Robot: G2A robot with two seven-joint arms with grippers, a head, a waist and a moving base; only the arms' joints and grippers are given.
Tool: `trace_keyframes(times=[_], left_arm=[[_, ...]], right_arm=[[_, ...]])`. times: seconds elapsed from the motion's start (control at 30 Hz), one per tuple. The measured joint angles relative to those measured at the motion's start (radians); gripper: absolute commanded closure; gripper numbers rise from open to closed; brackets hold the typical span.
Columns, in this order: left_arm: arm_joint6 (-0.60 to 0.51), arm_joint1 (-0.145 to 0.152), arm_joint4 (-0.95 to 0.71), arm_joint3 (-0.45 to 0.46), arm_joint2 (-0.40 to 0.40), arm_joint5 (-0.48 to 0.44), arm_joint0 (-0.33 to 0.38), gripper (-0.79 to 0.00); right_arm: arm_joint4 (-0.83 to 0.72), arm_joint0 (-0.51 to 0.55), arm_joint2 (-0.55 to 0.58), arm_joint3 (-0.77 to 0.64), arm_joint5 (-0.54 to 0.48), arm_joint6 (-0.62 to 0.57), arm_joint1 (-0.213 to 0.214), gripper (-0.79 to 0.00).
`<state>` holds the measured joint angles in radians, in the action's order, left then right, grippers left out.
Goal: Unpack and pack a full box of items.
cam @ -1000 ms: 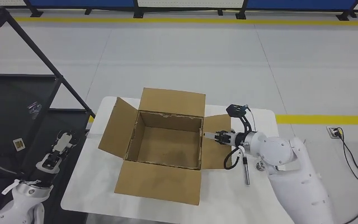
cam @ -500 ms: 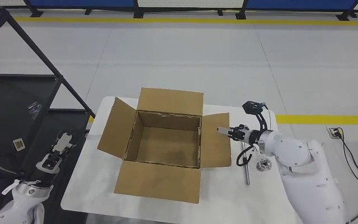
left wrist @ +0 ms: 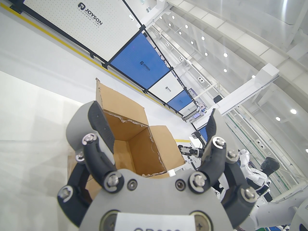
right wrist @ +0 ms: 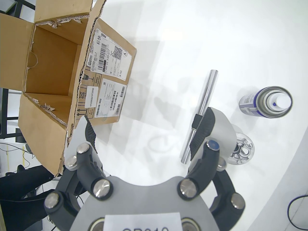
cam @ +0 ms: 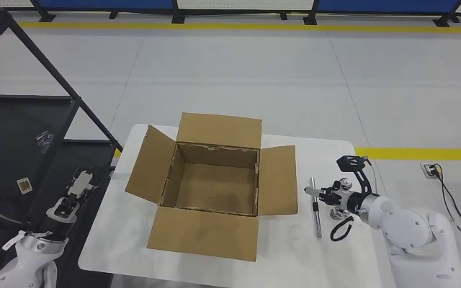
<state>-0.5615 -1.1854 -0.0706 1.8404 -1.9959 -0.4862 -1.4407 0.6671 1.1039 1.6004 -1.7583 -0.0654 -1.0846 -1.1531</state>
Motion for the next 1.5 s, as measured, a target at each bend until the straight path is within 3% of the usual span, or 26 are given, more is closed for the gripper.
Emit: trace_keyframes(times=[0.13,0.27,0.4,0.47,0.5,0.6,0.67,0.87,0.97,1.07,1.5], left_arm=[[0.0,0.0,0.0,0.0,0.0,0.0,0.0,-0.785],[0.0,0.0,0.0,0.0,0.0,0.0,0.0,-0.785],[0.0,0.0,0.0,0.0,0.0,0.0,0.0,-0.785],[0.0,0.0,0.0,0.0,0.0,0.0,0.0,-0.785],[0.0,0.0,0.0,0.0,0.0,0.0,0.0,-0.785],[0.0,0.0,0.0,0.0,0.0,0.0,0.0,-0.785],[0.0,0.0,0.0,0.0,0.0,0.0,0.0,-0.785],[0.0,0.0,0.0,0.0,0.0,0.0,0.0,-0.785],[0.0,0.0,0.0,0.0,0.0,0.0,0.0,-0.785],[0.0,0.0,0.0,0.0,0.0,0.0,0.0,-0.785],[0.0,0.0,0.0,0.0,0.0,0.0,0.0,-0.785]], right_arm=[[0.002,0.001,-0.002,-0.001,0.002,0.002,0.0,-0.785],[0.152,-0.01,-0.071,-0.008,0.089,0.048,0.0,-0.785],[0.22,-0.057,-0.097,0.074,0.148,0.058,-0.002,-0.767],[0.201,-0.078,-0.096,0.12,0.144,0.066,-0.001,-0.699],[0.187,-0.085,-0.092,0.137,0.137,0.07,-0.001,-0.576],[0.156,-0.099,-0.093,0.179,0.1,0.065,0.001,-0.403],[0.177,-0.114,-0.12,0.201,0.073,0.029,0.003,-0.351],[0.278,-0.184,-0.242,0.291,0.056,-0.062,-0.003,-0.339],[0.31,-0.22,-0.302,0.351,0.077,-0.081,-0.011,-0.385],[0.339,-0.256,-0.344,0.412,0.116,-0.077,-0.019,-0.336],[0.369,-0.307,-0.388,0.509,0.135,-0.082,-0.027,-0.271]])
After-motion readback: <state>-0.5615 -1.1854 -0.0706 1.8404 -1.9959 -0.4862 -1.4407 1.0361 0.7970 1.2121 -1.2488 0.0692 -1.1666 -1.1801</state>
